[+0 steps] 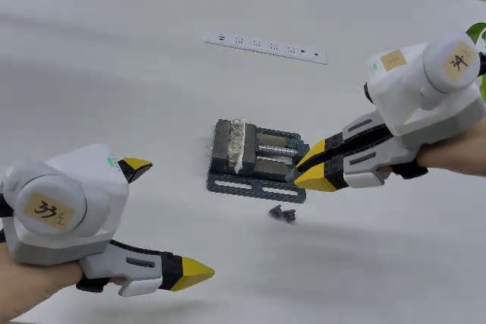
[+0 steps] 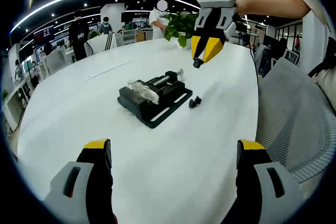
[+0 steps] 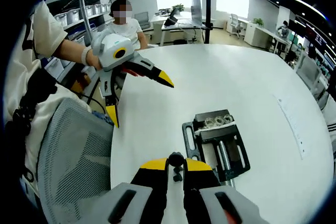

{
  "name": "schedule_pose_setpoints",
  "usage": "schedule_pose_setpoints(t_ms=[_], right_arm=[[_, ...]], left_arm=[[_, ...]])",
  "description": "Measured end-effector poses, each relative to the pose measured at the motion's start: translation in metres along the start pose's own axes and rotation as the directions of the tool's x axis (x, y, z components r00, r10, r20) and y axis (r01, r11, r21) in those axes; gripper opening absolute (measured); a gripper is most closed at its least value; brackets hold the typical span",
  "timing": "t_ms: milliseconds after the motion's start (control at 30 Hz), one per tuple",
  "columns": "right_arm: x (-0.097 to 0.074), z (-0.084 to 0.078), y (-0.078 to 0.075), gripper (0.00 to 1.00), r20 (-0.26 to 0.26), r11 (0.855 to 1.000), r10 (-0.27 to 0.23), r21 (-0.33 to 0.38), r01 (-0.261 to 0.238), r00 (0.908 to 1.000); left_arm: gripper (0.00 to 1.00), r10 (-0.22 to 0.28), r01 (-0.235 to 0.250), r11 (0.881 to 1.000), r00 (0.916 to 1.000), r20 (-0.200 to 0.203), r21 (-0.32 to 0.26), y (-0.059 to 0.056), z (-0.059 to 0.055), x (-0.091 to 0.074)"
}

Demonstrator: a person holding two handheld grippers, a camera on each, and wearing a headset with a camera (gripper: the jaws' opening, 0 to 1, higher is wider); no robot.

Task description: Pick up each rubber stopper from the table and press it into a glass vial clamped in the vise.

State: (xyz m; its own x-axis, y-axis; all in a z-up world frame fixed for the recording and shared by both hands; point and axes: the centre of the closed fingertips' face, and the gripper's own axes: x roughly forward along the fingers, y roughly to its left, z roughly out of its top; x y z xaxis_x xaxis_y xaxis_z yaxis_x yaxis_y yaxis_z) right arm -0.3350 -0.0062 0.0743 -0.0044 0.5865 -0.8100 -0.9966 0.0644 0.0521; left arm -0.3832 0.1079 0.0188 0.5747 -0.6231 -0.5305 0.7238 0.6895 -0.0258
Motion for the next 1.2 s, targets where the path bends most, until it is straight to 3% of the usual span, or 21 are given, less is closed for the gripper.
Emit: schedule_pose_setpoints(t_ms=[400,833,1067,1200], right_arm=[[0.005,0.006,-0.029,0.05,-0.117,0.995,0.003,-0.103,-0.015,0.9931],[0.019,0.022,-0.058,0.05,-0.199,0.982,0.014,-0.180,-0.051,0.9800],[0.026,0.035,-0.071,0.05,-0.217,0.976,0.011,-0.208,-0.057,0.9762],[0.032,0.039,-0.079,0.05,-0.244,0.970,0.011,-0.235,-0.070,0.9696]], left_arm=[[0.99,-0.005,0.005,1.000,0.9998,-0.018,0.011,0.000,-0.004,0.000],[0.99,-0.018,0.019,1.000,0.9992,-0.036,0.025,-0.005,-0.006,0.002],[0.99,-0.021,0.022,1.000,0.9994,-0.027,0.019,-0.005,0.000,0.002],[0.99,-0.022,0.022,1.000,0.9995,-0.023,0.014,-0.006,0.001,0.004]])
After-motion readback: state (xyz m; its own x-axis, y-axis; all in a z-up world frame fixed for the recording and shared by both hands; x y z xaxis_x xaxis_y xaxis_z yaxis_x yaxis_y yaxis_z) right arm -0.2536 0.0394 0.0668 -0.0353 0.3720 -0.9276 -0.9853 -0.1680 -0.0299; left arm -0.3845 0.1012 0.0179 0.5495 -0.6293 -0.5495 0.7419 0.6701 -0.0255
